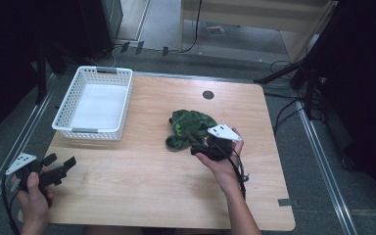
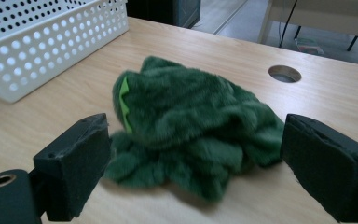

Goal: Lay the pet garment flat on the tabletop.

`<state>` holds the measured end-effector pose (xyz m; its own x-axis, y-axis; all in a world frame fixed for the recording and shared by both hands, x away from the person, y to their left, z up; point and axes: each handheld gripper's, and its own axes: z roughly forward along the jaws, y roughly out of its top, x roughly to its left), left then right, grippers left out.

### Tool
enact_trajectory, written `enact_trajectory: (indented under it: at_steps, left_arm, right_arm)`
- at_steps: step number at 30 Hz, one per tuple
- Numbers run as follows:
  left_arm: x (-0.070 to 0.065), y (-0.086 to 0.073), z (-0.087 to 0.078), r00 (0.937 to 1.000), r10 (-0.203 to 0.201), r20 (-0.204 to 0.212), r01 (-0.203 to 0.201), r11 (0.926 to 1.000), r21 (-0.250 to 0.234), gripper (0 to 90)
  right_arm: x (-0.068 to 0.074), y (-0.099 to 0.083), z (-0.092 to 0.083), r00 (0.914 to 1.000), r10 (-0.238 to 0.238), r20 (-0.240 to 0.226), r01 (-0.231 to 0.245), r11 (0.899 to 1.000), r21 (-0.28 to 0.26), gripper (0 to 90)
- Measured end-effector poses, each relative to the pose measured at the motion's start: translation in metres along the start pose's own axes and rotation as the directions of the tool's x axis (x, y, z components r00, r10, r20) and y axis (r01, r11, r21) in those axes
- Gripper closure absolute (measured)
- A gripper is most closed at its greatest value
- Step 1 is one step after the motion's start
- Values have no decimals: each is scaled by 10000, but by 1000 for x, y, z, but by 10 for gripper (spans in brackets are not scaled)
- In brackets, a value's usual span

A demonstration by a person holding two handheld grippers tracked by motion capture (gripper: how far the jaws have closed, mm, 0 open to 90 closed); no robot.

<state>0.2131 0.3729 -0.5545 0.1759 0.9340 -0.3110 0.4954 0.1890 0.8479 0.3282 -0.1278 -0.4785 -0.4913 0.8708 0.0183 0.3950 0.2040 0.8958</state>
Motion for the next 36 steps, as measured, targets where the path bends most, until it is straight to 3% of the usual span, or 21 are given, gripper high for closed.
enact_trajectory:
  at_steps: [1, 5, 8, 10, 18, 23, 25, 26, 27, 28, 29, 30, 31, 34, 35, 36]
  left_arm:
    - [0, 0, 0, 10000, -4, 1, 4, 10000, 4, 141]
    - [0, 0, 0, 10000, -13, -5, 13, 10000, 0, 141]
    - [0, 0, 0, 10000, -9, 3, 9, 10000, 7, 142]
    - [0, 0, 0, 10000, -19, 12, 19, 10000, 5, 141]
    - [-1, 0, -1, 10000, 62, -67, -62, 10000, -72, 145]
    - [-5, 2, -5, 9997, 199, -120, -202, 9995, -260, 145]
    - [-10, 5, -6, 9995, 301, -126, -304, 9993, -213, 145]
    - [-10, 5, -6, 9995, 301, -126, -304, 9993, -213, 145]
    - [-12, 7, -6, 9997, 221, 54, -219, 9994, -280, 145]
    - [-17, 9, -7, 9996, 231, 170, -226, 9992, -322, 145]
    - [-25, 13, -7, 9990, 393, 203, -386, 9987, -328, 145]
    - [-25, 13, -7, 9990, 393, 203, -386, 9987, -328, 145]
    - [-36, 17, -7, 9981, 470, 400, -455, 9982, -386, 145]
    - [-47, 22, -5, 9967, 477, 650, -445, 9978, -498, 145]
    - [-59, 28, -2, 9945, 679, 799, -634, 9963, -575, 145]
    - [-59, 28, -2, 9945, 679, 799, -634, 9963, -575, 145]
  right_arm:
    - [0, 0, 0, 10000, 0, 0, 0, 10000, 0, 80]
    - [2, 9, 36, 9997, -253, -29, 254, 9980, 570, 81]
    - [0, 2, 57, 9987, -491, 123, 476, 9935, 1037, 95]
    - [-1, -6, 67, 9990, -411, 160, 386, 9902, 1343, 98]
    - [-2, -28, 89, 9973, -729, 23, 703, 9698, 2336, 100]
    - [-2, -32, 90, 9967, -815, -10, 796, 9710, 2254, 251]
    - [-1, -33, 89, 9959, -902, 118, 859, 9748, 2057, 499]
    - [-1, -33, 89, 9958, -882, 258, 815, 9771, 1967, 580]
    - [-1, -33, 89, 9961, -826, 297, 755, 9788, 1903, 641]
    - [-1, -33, 89, 9961, -826, 297, 755, 9788, 1903, 641]
    - [-3, -31, 88, 9972, -706, 247, 649, 9810, 1829, 728]
    - [-3, -31, 88, 9972, -706, 247, 649, 9810, 1829, 728]
    - [-4, -28, 85, 9985, -390, 383, 320, 9851, 1690, 761]
    - [-4, -25, 80, 9984, -307, 477, 239, 9903, 1370, 771]
    - [-2, -19, 69, 9987, -239, 445, 196, 9954, 940, 775]
    - [-1, -17, 65, 9990, -234, 387, 200, 9961, 854, 775]
